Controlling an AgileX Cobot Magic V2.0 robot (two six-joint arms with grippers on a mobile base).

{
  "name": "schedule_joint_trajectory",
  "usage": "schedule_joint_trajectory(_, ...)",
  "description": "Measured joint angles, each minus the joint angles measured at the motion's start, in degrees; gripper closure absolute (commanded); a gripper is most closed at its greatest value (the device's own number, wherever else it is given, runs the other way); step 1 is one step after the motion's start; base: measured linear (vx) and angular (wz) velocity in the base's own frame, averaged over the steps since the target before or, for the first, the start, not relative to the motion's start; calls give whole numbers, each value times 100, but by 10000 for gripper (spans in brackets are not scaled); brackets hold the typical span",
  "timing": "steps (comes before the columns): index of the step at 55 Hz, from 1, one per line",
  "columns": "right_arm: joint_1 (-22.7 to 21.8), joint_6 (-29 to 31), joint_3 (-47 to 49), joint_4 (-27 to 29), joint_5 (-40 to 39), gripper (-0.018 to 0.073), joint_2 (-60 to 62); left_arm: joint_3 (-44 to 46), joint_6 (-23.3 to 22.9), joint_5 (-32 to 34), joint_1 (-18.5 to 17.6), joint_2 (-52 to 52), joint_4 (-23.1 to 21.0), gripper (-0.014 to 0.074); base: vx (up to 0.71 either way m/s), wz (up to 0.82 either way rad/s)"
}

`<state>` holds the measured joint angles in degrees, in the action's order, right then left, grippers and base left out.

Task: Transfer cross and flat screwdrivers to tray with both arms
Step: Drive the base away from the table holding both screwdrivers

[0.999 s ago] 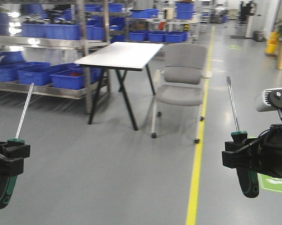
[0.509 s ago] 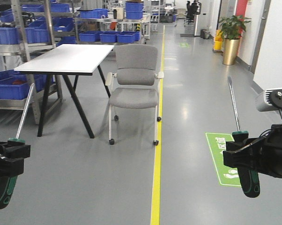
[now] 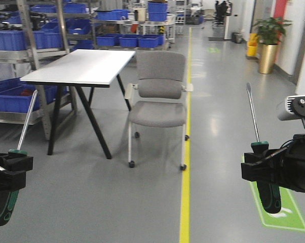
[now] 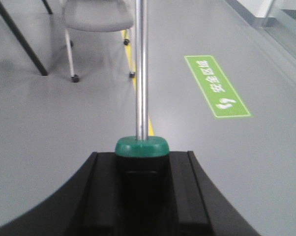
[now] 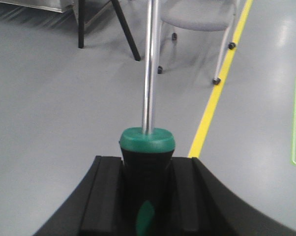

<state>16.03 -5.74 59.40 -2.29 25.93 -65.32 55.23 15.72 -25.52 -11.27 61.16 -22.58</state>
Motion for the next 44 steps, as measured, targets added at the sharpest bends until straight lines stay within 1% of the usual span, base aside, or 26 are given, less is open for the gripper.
schedule_joint_trajectory(25, 0, 0, 0, 0, -6, 567, 0, 0, 0, 0, 0, 0, 0, 594, 52, 39)
schedule_joint_trajectory(44, 0, 0, 0, 0, -6, 567, 0, 0, 0, -7, 0, 0, 0, 594, 56, 46)
